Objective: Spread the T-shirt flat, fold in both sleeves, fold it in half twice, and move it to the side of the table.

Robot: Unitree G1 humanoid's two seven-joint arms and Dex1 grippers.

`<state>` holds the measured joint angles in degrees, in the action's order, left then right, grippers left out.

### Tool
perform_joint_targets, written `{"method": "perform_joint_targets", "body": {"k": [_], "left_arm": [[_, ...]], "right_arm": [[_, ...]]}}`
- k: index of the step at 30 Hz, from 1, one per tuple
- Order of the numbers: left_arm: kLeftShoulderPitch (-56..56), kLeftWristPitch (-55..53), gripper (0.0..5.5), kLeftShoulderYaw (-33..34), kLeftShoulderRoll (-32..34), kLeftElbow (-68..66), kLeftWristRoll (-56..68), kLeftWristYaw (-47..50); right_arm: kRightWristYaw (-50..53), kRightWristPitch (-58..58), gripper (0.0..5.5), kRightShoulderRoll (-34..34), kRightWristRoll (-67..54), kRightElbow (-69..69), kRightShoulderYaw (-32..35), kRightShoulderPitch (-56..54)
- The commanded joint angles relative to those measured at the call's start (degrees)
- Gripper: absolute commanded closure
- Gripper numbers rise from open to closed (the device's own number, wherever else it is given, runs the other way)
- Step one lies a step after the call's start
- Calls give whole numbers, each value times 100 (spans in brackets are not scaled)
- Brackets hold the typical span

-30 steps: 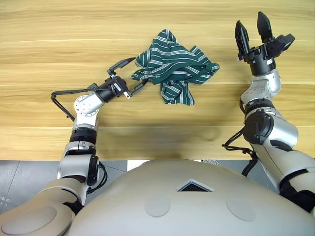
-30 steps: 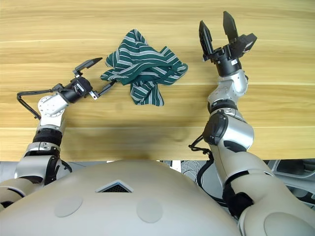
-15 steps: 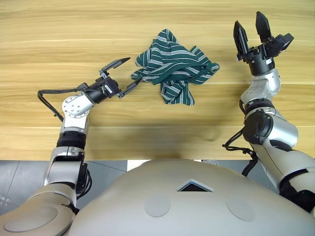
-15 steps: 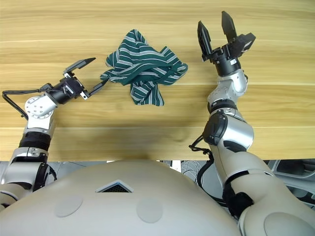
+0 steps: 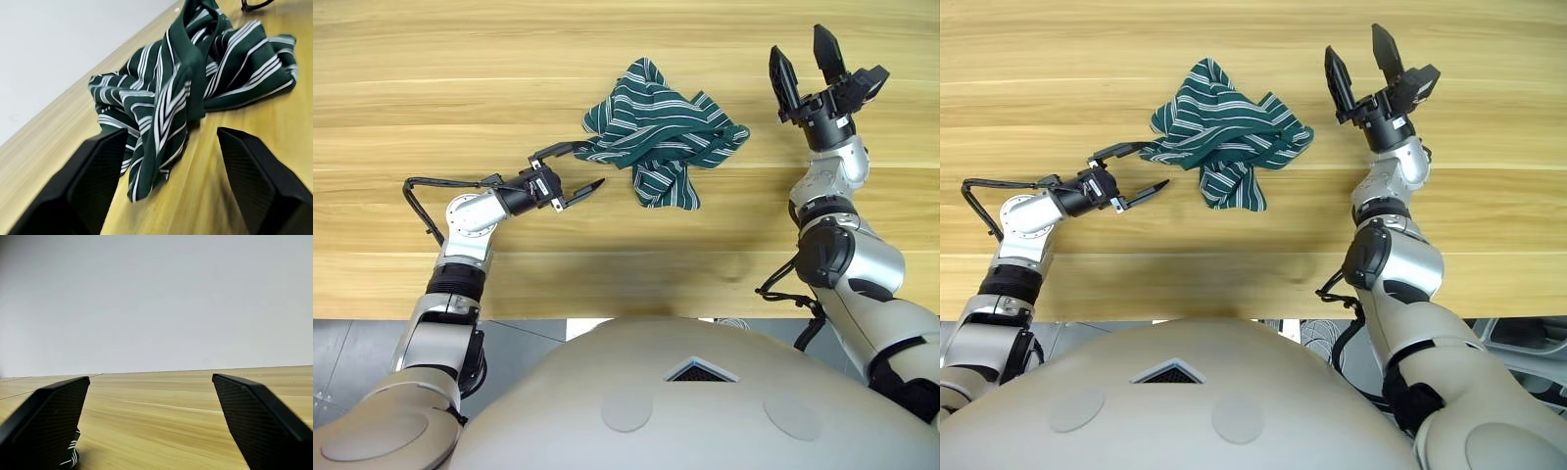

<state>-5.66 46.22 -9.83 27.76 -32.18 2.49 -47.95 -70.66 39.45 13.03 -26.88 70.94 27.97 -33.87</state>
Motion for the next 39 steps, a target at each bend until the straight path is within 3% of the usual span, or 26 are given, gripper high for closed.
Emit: {"method": "perform_joint_targets", "body": {"k": [1, 9, 14, 20, 26, 35, 39], "left_arm": [[-496, -45, 224, 158, -108, -388, -428, 674], [-534, 156, 359, -44, -210, -492, -692, 933], [-482, 235, 445, -236, -246, -587, -685, 820], [-430, 301, 545, -229, -149, -650, -471, 596], [-528, 371, 545, -178, -136, -737, -341, 474], [-533, 414, 545, -150, -134, -715, -231, 383], [-480, 417, 550, -140, -124, -655, -223, 373]], "right_arm": [[18, 56, 80, -36, 67, -10, -34, -125], [-80, 160, 80, 13, 237, -24, -225, -57], [-1392, 140, 80, 469, 415, -284, -560, 296], [-2184, -434, 80, 1644, 378, -1014, -1828, 860], [-2183, -657, 80, 2079, 797, -925, -2944, 357], [-2180, -883, 80, 1798, 1335, -302, -3180, -628], [-1945, -1066, 154, 1656, 1850, 9, -3329, -854]]}}
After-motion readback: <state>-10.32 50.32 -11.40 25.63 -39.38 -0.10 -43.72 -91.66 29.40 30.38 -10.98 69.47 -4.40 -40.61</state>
